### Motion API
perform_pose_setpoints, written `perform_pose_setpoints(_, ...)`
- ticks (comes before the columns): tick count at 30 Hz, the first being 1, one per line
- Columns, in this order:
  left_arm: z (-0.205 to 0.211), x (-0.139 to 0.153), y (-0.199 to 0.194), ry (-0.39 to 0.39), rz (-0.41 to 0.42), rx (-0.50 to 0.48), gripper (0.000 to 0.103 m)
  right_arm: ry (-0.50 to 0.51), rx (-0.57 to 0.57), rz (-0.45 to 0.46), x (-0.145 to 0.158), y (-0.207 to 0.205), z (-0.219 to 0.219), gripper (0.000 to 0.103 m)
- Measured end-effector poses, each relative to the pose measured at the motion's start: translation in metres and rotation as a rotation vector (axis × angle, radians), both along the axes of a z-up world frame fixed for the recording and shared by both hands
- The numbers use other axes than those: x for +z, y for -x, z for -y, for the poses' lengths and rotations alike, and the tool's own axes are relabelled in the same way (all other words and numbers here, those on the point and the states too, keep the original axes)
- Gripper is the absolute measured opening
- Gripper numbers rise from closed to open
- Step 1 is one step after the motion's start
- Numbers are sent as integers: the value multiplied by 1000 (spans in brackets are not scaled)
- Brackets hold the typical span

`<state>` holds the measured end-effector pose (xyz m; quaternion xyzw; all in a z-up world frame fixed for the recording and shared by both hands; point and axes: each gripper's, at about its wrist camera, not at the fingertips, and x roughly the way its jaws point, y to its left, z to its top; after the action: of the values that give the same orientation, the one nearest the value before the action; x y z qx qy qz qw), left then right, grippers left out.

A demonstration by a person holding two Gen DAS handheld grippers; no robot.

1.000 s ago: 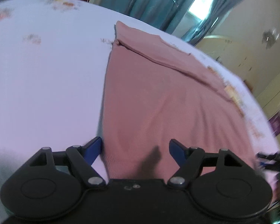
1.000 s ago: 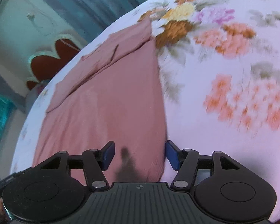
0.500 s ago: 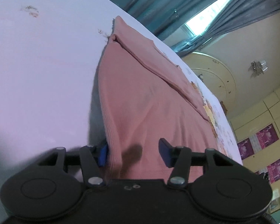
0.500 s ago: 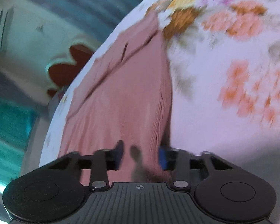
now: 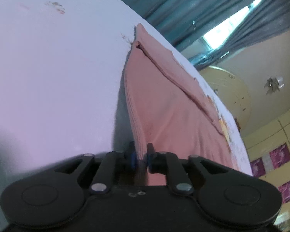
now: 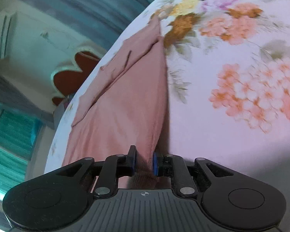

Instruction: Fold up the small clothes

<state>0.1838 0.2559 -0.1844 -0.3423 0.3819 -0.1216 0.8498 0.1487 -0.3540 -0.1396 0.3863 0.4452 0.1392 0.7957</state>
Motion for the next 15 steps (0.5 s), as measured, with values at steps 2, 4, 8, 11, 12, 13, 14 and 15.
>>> perform_pose_setpoints(2, 2, 2, -2, 9, 14, -14, 36, 4, -50, 19, 3, 2, 6, 56)
perform_pose_setpoints(4, 5, 6, -8, 0, 21, -32, 47, 1, -69, 13, 4, -7, 11, 56)
perform_pose_setpoints(8, 11, 12, -19, -45, 19, -61, 50, -6, -18, -7, -3, -21, 11, 56)
perform_pose_setpoints(11, 8, 10, -10, -37, 23, -74, 50, -19, 37, -16, -2, -16, 8, 52)
perform_pose_setpoints(12, 7, 9, -7, -28, 25, -77, 50, -24, 53, -20, -2, -12, 4, 51)
perform_pose_setpoints(13, 7, 8, -5, -23, 28, -79, 50, -39, 85, -29, -2, -7, -1, 46)
perform_pose_setpoints(14, 6, 7, -2, -15, 30, -82, 49, -33, 104, -27, -2, -3, -6, 42)
perform_pose_setpoints(15, 6, 7, 0, -6, 30, -84, 38, -34, 106, -25, -3, 1, -10, 38)
